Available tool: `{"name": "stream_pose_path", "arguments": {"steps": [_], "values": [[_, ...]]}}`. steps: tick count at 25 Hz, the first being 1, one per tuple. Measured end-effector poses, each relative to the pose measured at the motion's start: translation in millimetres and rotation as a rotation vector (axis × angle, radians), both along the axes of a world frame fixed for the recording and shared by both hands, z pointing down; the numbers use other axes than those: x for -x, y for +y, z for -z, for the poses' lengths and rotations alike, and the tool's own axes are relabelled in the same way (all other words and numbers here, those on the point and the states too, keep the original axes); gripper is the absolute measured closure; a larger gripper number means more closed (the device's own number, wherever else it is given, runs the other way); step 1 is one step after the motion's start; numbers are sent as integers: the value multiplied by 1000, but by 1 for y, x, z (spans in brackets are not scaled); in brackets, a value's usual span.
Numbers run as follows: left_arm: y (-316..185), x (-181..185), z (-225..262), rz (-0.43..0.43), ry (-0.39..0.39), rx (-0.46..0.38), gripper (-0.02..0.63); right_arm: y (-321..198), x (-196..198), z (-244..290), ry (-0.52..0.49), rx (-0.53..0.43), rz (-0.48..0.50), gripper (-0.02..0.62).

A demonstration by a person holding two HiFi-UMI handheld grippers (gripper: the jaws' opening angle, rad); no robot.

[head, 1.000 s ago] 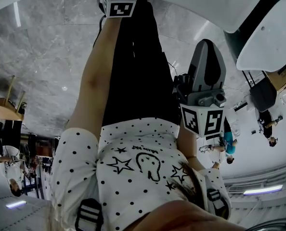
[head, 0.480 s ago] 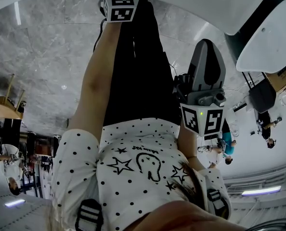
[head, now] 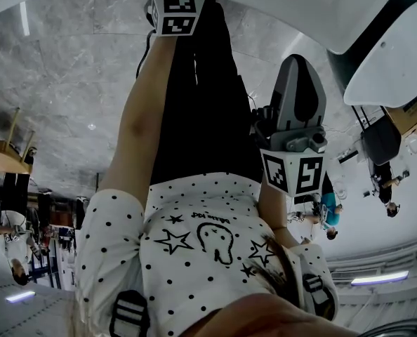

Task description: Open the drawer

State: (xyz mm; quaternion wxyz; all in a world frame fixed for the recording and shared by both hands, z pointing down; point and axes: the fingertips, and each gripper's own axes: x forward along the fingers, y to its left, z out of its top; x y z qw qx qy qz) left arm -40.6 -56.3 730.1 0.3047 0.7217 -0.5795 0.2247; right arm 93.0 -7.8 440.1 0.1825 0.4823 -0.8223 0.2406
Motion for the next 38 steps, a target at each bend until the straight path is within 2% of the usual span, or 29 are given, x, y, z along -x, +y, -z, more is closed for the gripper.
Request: {"name": "stream_pose_path", "arguments": {"steps": [15, 38], "values": [[5, 3, 2, -3, 0, -2, 466, 2, 1, -1, 5, 6, -6, 581], [36, -6, -6, -3, 22, 53, 466, -1, 7, -10, 9, 15, 4, 581]]}}
